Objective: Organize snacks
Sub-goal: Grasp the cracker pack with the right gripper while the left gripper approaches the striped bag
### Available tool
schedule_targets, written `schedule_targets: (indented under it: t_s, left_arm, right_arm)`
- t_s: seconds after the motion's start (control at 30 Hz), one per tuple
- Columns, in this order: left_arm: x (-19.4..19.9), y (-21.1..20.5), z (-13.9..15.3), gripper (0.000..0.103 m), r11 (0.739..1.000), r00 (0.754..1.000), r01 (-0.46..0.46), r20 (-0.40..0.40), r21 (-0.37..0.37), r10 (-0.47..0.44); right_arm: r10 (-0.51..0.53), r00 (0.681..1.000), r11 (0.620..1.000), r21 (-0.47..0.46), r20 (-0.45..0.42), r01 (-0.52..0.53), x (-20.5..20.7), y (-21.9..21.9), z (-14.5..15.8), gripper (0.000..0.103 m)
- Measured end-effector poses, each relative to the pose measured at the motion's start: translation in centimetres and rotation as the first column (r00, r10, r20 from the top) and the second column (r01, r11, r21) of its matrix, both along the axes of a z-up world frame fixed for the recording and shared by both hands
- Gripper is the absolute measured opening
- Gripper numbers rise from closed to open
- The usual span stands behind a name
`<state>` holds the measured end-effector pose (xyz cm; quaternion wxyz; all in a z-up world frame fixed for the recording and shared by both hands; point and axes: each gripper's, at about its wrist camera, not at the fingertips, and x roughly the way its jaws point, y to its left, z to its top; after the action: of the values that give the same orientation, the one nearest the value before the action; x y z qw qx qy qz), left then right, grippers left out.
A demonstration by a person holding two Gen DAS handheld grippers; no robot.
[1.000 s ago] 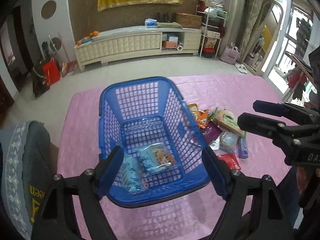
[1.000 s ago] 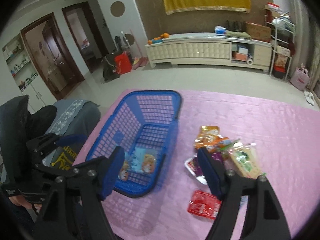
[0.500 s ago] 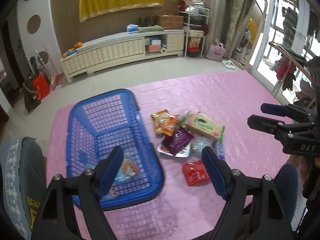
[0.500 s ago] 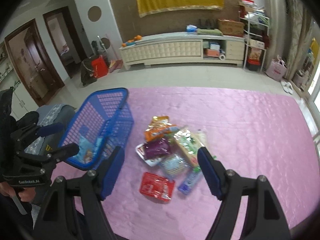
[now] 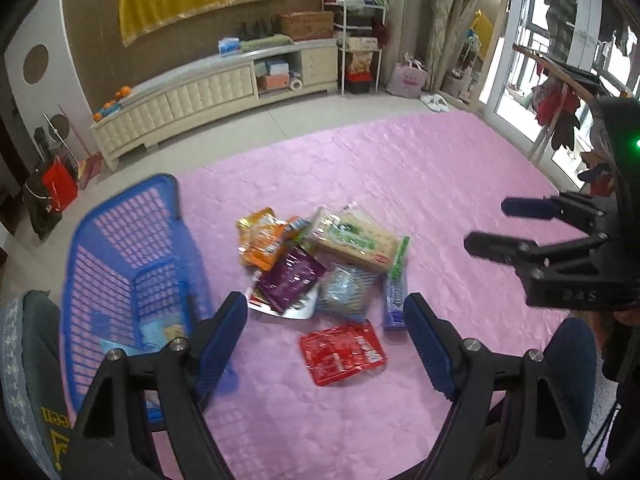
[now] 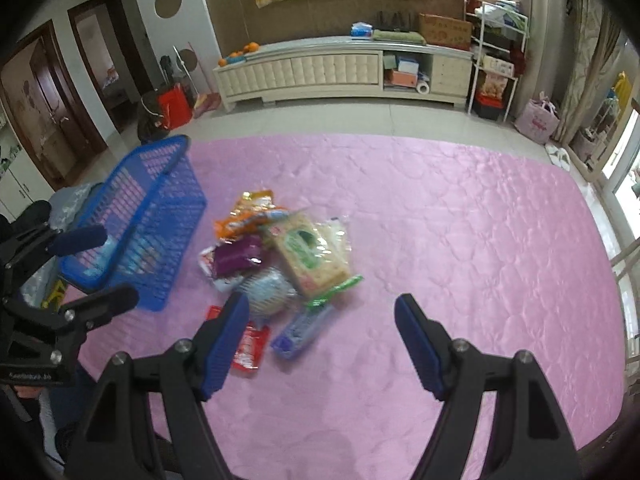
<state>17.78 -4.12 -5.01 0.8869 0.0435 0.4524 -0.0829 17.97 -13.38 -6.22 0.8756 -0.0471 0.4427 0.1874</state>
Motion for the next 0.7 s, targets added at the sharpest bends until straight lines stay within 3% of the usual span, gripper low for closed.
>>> schedule_targets:
  t_s: [0.07,0.3,0.5,0.7]
  left_arm:
    - [0.5,-0.6,-1.0,0.079,1.000,1.000,0.004,-0.018,-0.002,-0.004]
    - [2.4,-2.1,-4.7,0.079,1.000,0.996,0.014,-0.087,-0.003,-0.014]
    - [3.9,-2.4,-7.6,0.079,1.000,0.992,0.009,-0.129,0.023,-0.006]
    - [5.1,-1.5,-9.4,0.079,1.000,0.984,-0.020,-0.175,0.003,0.020]
  right_arm:
    - [-0.013,1.000,0.999,-0.040,0.019,0.014,0.7,-0.5,-0.9,0.079]
    - [0.061,0.998,0.997,-0.042,-0.033,-0.062,2.8,-1.2,-4.0,0.079]
    - [0.174,0.982,0.982,-0.058,-0.075,-0.178,5.0,0.7,-6.5,0.079]
    - [0.276,0.957,0.954,-0.098,-0.092,-0.285,7.2,3.2,-8.9,0.079]
